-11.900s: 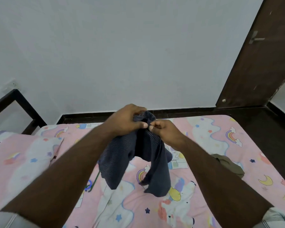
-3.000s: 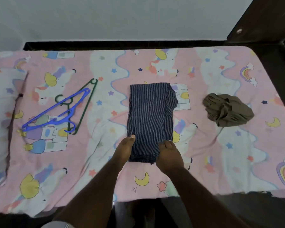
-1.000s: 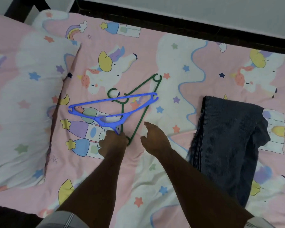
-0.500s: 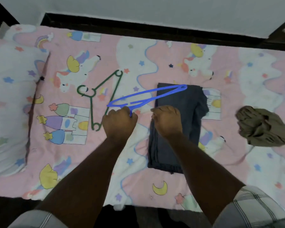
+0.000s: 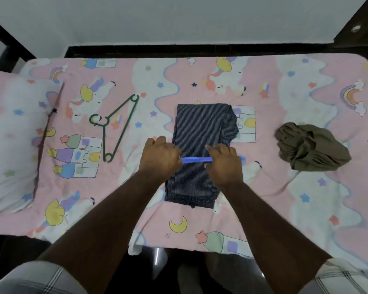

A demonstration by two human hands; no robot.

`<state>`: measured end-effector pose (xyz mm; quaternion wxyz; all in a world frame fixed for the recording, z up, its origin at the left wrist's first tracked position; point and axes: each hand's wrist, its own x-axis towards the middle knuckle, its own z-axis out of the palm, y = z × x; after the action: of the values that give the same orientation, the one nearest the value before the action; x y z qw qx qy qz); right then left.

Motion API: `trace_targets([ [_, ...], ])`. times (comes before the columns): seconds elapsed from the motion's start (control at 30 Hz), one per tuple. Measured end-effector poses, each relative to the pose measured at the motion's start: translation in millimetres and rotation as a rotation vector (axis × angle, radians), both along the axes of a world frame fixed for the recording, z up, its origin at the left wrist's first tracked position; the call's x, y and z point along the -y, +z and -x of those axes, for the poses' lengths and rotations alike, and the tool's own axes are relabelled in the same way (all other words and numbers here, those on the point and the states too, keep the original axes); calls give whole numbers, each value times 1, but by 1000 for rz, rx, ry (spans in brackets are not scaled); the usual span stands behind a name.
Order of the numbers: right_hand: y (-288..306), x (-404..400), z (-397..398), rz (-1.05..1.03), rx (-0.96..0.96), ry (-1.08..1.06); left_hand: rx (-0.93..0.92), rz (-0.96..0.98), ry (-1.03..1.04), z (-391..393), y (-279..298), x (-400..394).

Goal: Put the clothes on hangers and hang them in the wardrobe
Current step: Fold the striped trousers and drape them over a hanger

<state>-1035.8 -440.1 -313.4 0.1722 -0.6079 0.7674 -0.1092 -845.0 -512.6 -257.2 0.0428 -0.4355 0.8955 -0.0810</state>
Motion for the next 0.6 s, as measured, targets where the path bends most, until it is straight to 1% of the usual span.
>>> trace_targets([
  [0.13, -6, -12, 14, -128, -26, 40, -69, -21, -102, 6, -6, 0],
  [0.23, -12, -17, 24, -152, 33, 13, -167, -100, -47, 13, -9, 7],
  [0.33, -14, -11, 35, -141, 99, -21, -315, -241, 116, 20, -9, 17],
  [0.43, -15, 4, 44, -134, 125, -66, -546, -363, 321, 25, -18, 34],
  [0.53, -18, 28, 54, -178, 166, -109, -790, -477, 589, 30, -37, 49],
  [0.6, -25, 46, 62, -236, 181, -119, -857, -523, 702, 35, -51, 59],
])
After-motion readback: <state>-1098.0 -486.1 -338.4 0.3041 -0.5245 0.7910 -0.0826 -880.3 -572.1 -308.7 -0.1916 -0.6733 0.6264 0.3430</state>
